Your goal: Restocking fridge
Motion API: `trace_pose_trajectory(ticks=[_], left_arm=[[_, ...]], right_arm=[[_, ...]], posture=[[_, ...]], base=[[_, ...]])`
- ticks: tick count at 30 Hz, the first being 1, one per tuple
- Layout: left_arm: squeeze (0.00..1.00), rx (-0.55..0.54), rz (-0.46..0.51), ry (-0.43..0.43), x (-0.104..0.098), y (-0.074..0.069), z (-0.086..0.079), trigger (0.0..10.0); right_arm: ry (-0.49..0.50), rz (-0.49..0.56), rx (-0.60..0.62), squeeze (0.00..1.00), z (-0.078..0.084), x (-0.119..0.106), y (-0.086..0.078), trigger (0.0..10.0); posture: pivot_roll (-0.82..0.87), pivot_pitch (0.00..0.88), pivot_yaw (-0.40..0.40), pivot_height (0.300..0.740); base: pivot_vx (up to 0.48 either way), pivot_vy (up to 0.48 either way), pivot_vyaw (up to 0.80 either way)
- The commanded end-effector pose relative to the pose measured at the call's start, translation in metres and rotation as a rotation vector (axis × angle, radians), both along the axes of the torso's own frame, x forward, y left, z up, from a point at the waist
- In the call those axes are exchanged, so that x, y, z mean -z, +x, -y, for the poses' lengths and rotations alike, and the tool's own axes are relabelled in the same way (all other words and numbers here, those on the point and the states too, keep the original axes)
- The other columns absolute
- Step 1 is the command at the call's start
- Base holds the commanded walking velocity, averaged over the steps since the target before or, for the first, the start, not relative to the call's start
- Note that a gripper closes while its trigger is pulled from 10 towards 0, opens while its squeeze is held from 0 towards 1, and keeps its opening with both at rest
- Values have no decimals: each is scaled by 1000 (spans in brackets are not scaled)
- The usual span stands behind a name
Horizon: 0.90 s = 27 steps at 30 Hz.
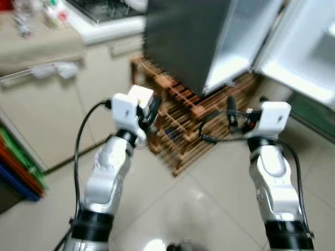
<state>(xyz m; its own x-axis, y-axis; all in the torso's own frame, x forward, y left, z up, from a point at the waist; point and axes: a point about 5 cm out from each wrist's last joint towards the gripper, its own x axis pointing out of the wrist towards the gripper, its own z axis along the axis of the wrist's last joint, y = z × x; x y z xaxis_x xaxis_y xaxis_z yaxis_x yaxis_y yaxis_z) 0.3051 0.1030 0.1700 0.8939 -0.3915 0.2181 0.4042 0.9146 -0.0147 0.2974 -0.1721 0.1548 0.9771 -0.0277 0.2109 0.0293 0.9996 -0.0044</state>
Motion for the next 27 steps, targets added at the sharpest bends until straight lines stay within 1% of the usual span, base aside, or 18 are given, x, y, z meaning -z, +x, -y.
trace_pose_trajectory(ticks=[1,8,12,14,16,19,23,27], left_arm=[[0,-11,3,7,0,2,-3,10000],[0,-20,-10,38,4,6,-4,10000],[0,-33,-9,50,4,8,-4,10000],[0,-33,-4,44,3,9,-1,10000],[0,-13,3,30,1,8,5,10000],[0,-5,0,30,2,8,7,10000],[0,-15,-2,37,3,10,7,10000],[0,-6,3,50,0,13,7,10000]], right_arm=[[4,-3,7,47,1,3,-1,10000],[0,-7,9,47,0,3,1,10000],[-3,-3,8,51,0,2,3,10000],[-8,0,6,51,0,1,5,10000],[-12,3,2,51,-1,1,6,10000],[-12,3,3,51,-1,1,6,10000],[-8,8,8,47,-2,1,5,10000],[-5,4,3,47,-6,3,4,10000]], posture=[[-97,0,-37,740],[-98,0,-33,740],[-96,0,-33,740],[-93,0,-33,740],[-98,0,-28,740],[-98,0,-28,740],[-100,0,-20,740],[-99,0,-11,740]], base=[[0,0,-744],[0,0,-733],[0,0,0],[0,0,0],[0,0,0],[0,0,0],[387,0,0],[424,0,0]])
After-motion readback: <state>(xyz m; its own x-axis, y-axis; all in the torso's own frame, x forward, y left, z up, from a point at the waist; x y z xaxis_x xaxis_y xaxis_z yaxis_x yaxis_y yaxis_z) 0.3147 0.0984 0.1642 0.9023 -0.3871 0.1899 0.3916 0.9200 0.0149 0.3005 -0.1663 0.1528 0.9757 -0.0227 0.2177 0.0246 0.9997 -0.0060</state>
